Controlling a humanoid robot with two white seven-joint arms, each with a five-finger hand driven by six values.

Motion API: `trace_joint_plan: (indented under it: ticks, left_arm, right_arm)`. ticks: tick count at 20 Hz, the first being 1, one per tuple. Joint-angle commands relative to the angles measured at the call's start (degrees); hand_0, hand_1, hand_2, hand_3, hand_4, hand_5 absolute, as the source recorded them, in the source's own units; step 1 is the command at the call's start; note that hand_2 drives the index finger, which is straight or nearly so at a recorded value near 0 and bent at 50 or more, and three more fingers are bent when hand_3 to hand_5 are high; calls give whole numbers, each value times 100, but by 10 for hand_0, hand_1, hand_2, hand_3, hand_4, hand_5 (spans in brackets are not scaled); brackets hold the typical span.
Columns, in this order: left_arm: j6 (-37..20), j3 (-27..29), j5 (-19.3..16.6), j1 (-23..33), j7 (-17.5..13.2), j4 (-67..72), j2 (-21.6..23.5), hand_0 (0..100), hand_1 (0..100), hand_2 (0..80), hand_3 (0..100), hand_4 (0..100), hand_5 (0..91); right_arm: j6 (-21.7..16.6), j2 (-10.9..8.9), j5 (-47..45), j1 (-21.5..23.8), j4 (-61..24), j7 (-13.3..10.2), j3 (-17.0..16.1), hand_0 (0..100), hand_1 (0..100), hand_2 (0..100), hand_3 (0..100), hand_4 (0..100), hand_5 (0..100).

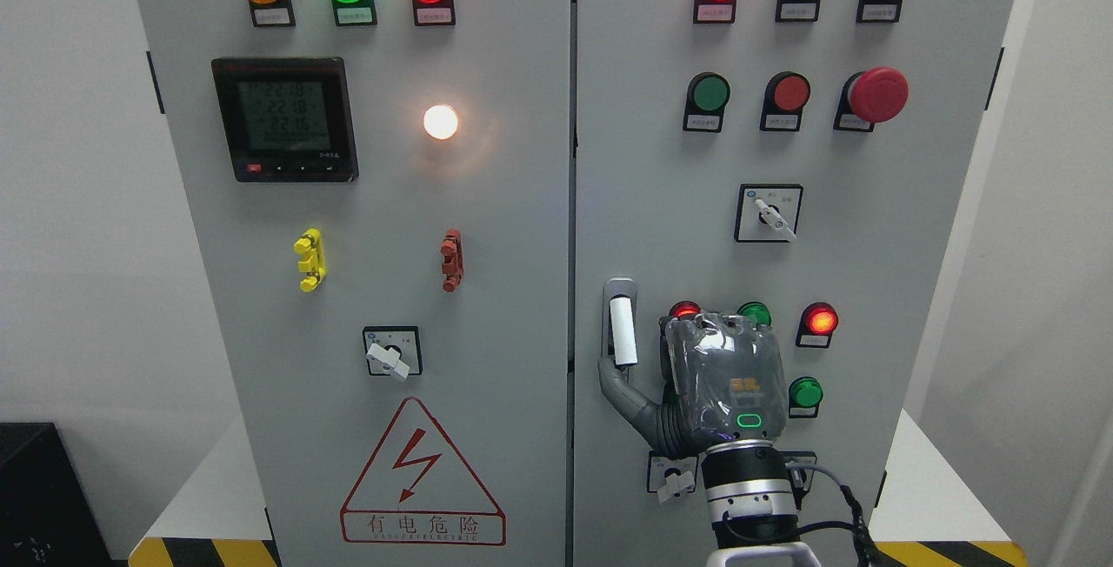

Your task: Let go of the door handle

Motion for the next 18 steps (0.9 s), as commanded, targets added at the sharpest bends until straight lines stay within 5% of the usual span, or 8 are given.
trace_joint_plan:
  ticks: [1, 18]
  left_arm:
    - [1, -123, 0, 0, 3, -114, 0, 0, 0, 23, 91, 13, 0]
    - [1, -123, 0, 0, 3, -114, 0, 0, 0, 23, 88, 13, 0]
  right_arm:
    - [-1, 7, -18, 64, -42, -54, -19, 298, 305, 895, 1000, 1000, 949]
    - [86, 7, -27, 187, -191, -80, -54, 315, 327, 896, 1000, 1000, 950]
